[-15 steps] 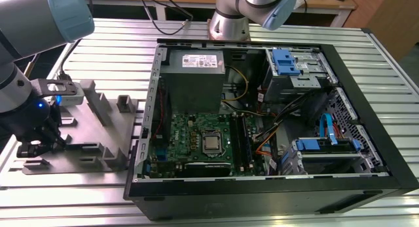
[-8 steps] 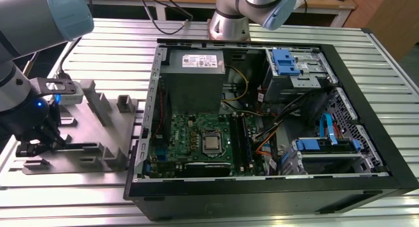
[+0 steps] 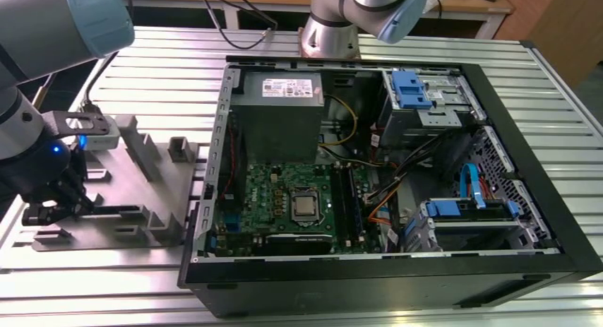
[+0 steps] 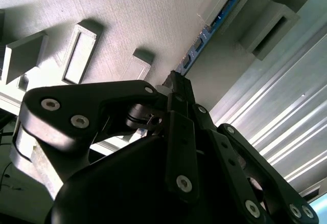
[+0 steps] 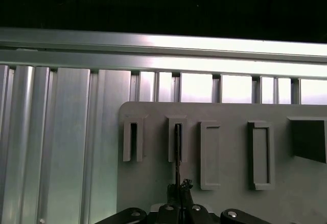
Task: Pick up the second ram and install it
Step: 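Pick up the second ram and move it above second insertion slot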
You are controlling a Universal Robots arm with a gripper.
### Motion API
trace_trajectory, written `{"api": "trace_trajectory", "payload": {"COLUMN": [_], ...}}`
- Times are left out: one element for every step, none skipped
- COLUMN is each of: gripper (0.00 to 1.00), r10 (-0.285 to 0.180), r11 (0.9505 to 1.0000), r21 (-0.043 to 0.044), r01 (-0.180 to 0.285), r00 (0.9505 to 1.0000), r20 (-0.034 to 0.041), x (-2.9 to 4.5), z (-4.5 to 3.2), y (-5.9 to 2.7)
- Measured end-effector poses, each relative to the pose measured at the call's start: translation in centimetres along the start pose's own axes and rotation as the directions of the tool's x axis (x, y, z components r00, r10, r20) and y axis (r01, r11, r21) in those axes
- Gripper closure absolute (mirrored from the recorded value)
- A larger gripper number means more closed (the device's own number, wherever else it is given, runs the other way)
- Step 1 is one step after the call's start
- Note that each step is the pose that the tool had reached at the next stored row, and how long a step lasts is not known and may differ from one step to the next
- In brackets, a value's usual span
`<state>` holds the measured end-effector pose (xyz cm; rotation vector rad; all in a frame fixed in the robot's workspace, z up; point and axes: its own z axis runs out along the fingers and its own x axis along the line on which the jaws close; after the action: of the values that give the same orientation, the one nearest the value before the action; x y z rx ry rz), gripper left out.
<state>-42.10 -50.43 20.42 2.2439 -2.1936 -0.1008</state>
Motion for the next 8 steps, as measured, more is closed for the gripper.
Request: {"api": "trace_trajectory", "payload": {"gripper": [0.92,0.92,0.92,0.92,0.92,0.92,0.92,0.92], "r10": [0.000,0.000,0.000,0.000,0.000,0.000,0.000,0.000], "r11": [1.0000,1.0000,1.0000,1.0000,1.0000,1.0000,1.0000,1.0000], "r21": [0.0000,0.0000,0.0000,0.0000,0.0001,-0.0003,-0.0003,0.0000], "r01": [0.000,0.000,0.000,0.000,0.000,0.000,0.000,0.000], "r00": [1.0000,1.0000,1.0000,1.0000,1.0000,1.0000,1.0000,1.0000], "r20": [0.0001,0.0002,0.0004,0.0004,0.0006,0.0004,0.0003,0.0005], "x": [0.00,0.00,0.00,0.00,0.00,0.00,0.00,-0.01], "z": [0.00,0.00,0.00,0.00,-0.01,-0.09,-0.19,-0.26], "y": [0.00,0.00,0.00,0.00,0.00,0.01,0.01,0.01]}}
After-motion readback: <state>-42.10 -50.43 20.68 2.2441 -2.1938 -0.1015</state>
